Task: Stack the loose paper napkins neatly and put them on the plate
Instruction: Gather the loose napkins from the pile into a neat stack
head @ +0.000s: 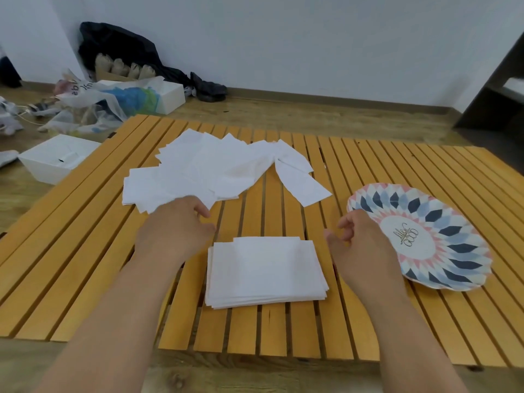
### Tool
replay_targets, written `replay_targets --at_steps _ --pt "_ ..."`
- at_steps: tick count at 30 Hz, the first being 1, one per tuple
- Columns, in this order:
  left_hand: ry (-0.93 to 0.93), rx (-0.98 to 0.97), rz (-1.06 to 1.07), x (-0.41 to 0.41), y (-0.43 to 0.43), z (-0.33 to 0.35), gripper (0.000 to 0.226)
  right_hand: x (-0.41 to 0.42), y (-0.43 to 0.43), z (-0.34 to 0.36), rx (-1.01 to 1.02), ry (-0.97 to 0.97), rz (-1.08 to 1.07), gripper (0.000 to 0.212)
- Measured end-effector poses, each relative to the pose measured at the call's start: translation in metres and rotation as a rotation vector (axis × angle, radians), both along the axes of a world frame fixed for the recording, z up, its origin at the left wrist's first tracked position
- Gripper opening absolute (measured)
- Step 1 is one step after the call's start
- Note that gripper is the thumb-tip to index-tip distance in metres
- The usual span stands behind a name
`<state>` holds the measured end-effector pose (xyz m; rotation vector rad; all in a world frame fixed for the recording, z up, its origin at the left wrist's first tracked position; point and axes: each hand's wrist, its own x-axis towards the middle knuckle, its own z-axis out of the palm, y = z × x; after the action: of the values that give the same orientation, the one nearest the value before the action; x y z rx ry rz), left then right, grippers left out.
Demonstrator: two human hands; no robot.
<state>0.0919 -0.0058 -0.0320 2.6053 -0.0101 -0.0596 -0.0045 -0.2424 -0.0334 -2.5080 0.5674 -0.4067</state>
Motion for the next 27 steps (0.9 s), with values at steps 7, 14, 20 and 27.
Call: replay_targets --at_steps 7,14,20,27 --pt "-0.242 0.399 -0.124 0.057 -0.001 -0.024 0.039 -0.014 0.003 0.005 0.044 0.091 0.074 0.006" --pt "-0.366 0.445 -0.165 0.073 0.008 -0.033 0.026 -0.011 0.001 0.003 0.043 0.101 0.098 0.004" --pt "-0.383 0.051 0.030 0.068 0.006 -0.008 0.028 -0.008 0.002 0.005 0.075 0.078 0.131 0.005" --pt "-0.675 0.071 0.060 0.073 0.012 0.040 0.027 -0.007 0.005 0.008 0.135 0.045 0.146 0.006"
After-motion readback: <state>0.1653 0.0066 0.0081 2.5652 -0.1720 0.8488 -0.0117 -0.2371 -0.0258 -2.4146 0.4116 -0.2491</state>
